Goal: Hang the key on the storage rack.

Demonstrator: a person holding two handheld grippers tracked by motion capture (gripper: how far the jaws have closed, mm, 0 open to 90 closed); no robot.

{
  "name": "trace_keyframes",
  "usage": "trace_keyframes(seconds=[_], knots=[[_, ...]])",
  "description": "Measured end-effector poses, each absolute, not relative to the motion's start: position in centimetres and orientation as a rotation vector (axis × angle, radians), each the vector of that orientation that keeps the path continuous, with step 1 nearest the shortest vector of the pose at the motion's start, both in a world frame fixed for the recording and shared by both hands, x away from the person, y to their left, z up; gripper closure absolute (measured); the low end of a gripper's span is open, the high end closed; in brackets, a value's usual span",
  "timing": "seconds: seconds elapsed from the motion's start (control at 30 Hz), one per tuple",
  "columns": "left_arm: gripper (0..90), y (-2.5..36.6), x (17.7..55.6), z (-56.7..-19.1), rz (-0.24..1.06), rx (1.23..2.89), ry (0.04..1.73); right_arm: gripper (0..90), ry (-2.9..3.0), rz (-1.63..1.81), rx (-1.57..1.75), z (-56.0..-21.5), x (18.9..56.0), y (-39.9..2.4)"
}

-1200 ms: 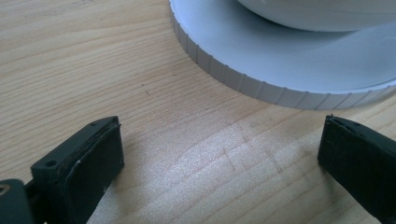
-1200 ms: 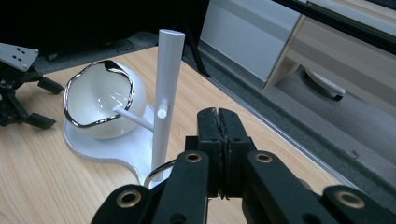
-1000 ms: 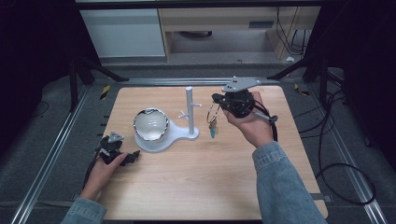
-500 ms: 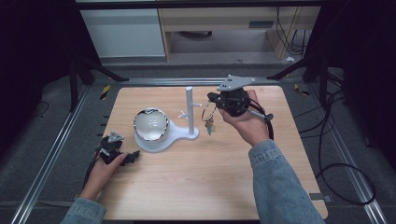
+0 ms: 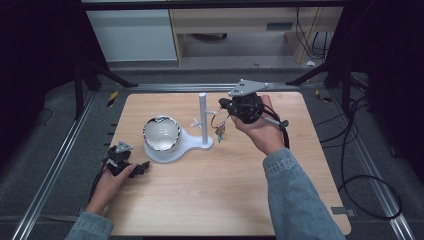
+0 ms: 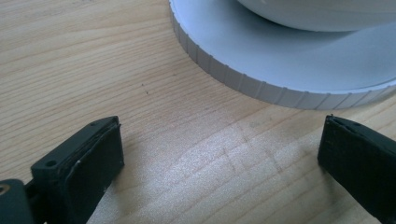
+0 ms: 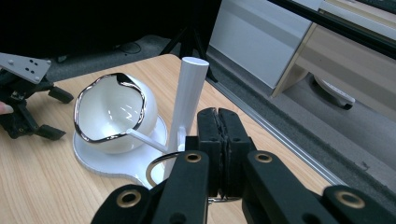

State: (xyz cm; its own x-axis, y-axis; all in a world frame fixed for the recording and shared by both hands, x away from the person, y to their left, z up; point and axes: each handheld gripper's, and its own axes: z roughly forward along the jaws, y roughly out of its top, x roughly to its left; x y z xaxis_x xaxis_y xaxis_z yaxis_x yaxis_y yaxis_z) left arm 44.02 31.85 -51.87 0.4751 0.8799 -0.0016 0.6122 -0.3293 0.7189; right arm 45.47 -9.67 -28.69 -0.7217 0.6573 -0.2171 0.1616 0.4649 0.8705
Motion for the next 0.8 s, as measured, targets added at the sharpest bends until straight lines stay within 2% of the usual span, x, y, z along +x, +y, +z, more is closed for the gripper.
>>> trace_keyframes(seconds=[0.8], knots=[[0.0, 31.85, 44.02, -51.87, 0.520, 2.062, 1.231, 89.3, 2.187, 1.226, 0.681, -28.94, 46.23, -8.75]])
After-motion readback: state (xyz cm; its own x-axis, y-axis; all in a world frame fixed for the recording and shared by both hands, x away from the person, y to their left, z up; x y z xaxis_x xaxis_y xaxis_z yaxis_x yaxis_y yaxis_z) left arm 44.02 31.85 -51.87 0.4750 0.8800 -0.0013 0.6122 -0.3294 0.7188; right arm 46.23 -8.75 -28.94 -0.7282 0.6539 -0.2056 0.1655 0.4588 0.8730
